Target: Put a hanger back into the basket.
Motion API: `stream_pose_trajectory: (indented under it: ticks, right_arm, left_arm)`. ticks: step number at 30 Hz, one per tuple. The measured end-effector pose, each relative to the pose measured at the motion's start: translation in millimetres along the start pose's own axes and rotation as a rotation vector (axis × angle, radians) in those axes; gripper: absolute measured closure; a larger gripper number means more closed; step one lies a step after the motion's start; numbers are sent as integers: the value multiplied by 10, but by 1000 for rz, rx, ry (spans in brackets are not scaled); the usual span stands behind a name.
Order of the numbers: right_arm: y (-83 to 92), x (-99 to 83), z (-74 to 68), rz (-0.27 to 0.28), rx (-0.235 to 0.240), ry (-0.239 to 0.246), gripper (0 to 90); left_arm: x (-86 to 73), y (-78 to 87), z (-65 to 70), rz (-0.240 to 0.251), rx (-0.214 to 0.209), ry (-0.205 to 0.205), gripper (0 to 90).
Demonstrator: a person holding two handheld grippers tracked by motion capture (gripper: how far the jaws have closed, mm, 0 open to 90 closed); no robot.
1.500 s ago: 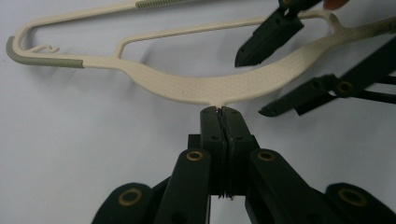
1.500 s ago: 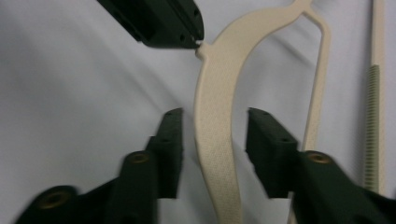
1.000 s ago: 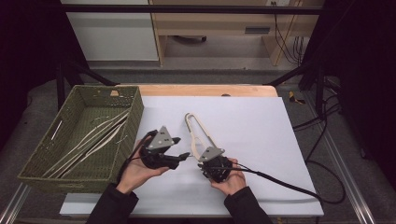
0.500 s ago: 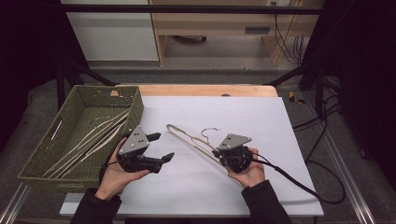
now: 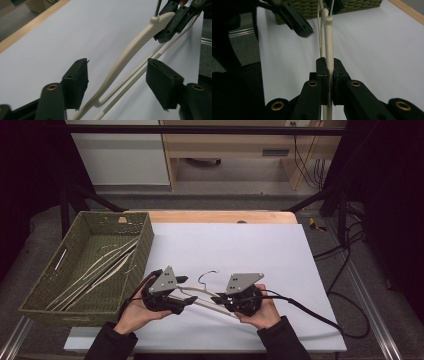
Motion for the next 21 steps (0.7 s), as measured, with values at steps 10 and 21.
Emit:
stream_pose_trajectory:
  ticks: [10,21]
  right_arm:
    - [-90,25,-54,-26,51,30,860]
    - [-27,67,64,36,-68,-14,657]
  left_arm:
    - [-46,-107,62,-82,-24,-60,708]
    - [-35,2,177,-53,-70,-75,842]
Point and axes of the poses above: each handheld gripper's, and its own axes: y roughly backward along the jaws, x roughly out of its top, z roughly to its right, the point moved 4 cm from there along -y, roughly forward along the jaws, and after that the axes turned 15 degrees about -z, right-handed, at the moved point
